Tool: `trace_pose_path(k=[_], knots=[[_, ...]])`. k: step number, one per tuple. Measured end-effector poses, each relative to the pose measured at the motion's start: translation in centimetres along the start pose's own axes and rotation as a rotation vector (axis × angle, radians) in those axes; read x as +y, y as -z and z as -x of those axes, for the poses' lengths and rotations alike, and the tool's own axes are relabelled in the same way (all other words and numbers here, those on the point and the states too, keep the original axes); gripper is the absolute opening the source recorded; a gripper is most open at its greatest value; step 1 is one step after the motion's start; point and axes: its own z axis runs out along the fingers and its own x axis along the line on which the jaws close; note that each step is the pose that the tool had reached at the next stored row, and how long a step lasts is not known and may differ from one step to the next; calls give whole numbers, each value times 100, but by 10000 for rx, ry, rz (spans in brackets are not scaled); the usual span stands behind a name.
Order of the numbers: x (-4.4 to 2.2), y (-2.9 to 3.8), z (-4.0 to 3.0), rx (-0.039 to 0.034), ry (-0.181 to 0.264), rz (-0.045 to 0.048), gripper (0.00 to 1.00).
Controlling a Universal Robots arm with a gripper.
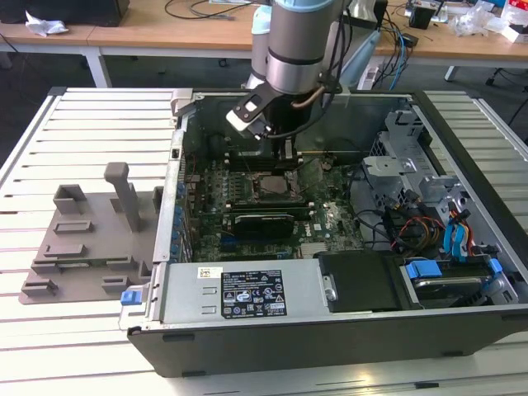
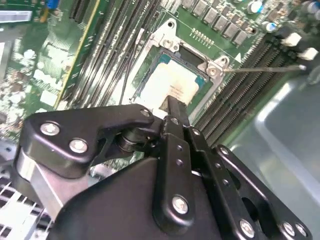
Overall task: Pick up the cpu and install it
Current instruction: 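Place the cpu into insertion slot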
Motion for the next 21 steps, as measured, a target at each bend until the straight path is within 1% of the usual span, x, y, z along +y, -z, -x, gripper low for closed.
trace_pose_path(k=[2,4,6,9,15,21], knots=[[-3,127,0,-9,2,-1,11],[-5,170,0,-11,0,0,11],[-7,246,2,-15,0,-1,11],[-13,458,6,-17,0,0,11],[-16,575,8,-16,0,0,11],[-16,579,8,-16,0,0,11]])
